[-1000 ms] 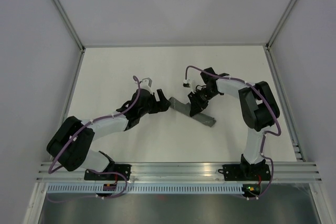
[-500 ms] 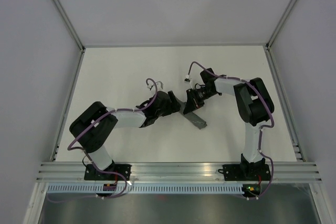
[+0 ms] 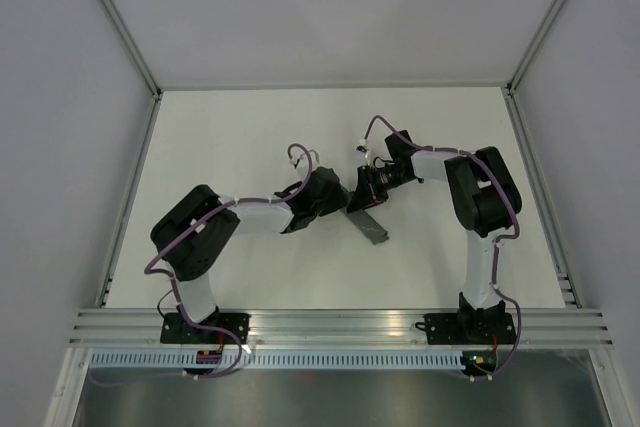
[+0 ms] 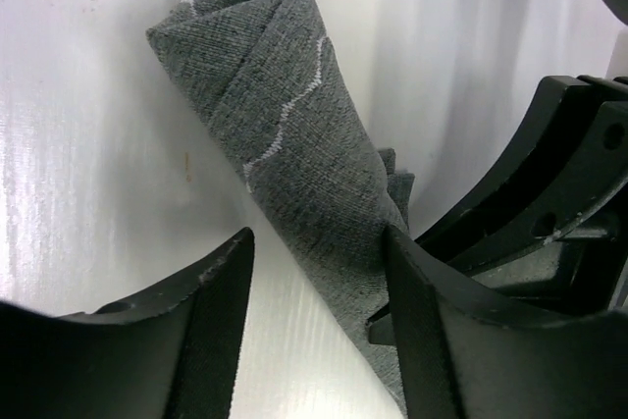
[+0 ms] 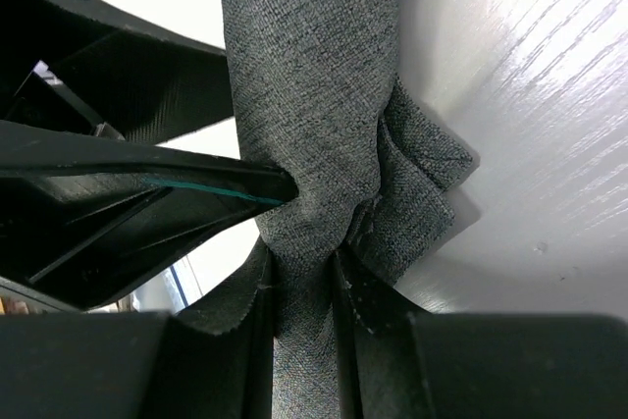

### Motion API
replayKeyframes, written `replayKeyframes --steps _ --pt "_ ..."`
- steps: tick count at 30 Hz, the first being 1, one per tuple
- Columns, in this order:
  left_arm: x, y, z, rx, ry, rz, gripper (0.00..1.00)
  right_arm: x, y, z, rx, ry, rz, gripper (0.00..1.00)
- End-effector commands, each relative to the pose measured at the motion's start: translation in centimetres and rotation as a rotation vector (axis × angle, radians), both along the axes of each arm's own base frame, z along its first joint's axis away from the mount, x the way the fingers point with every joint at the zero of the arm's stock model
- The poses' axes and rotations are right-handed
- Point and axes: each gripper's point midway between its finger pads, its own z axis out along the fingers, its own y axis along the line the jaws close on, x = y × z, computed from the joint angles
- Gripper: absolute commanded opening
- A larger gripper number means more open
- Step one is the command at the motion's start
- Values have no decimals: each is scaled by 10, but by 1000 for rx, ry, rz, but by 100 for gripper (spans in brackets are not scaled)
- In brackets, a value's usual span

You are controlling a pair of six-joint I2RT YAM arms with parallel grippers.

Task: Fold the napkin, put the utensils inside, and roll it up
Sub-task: Adjust the napkin at the center of the board.

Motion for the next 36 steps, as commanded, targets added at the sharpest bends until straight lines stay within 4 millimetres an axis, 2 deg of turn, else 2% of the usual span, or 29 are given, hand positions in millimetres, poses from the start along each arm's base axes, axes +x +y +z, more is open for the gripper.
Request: replayKeyframes --steps 1,6,7,10,12,13,14,17,21,25,28,32,34,36 --pt "5 -2 -2 17 31 54 58 11 -26 -53 -183 -15 -80 1" --pt "14 -7 -7 60 48 58 51 12 -24 -49 -170 -22 -83 4" --pt "10 -2 -12 96 70 57 50 12 -24 -48 -169 -22 -81 4" --pt "13 -1 -14 142 84 44 44 13 -24 -40 -161 -43 -75 12" --pt "17 -1 -14 167 86 28 35 15 -24 -33 -156 -63 -72 25" --pt "17 2 -16 181 100 21 26 16 -24 -30 -149 -68 -70 31" --pt "19 4 -16 197 98 5 22 18 -23 -22 -140 -93 -65 41" --pt "24 11 -21 249 122 -37 13 22 -23 -3 -120 -137 -61 53" --pt "35 17 -20 320 130 -105 7 30 -25 24 -102 -194 -68 58" --pt "45 25 -20 366 139 -168 6 42 -39 45 -99 -249 -87 60" --pt "51 24 -20 397 139 -255 6 51 -51 58 -101 -281 -117 60" --pt "61 19 -18 453 114 -385 6 57 -68 60 -154 -325 -143 60" --pt "60 22 -25 493 137 -422 6 59 -72 60 -171 -344 -150 60" --pt "66 20 -20 530 121 -464 7 60 -75 60 -179 -349 -150 60"
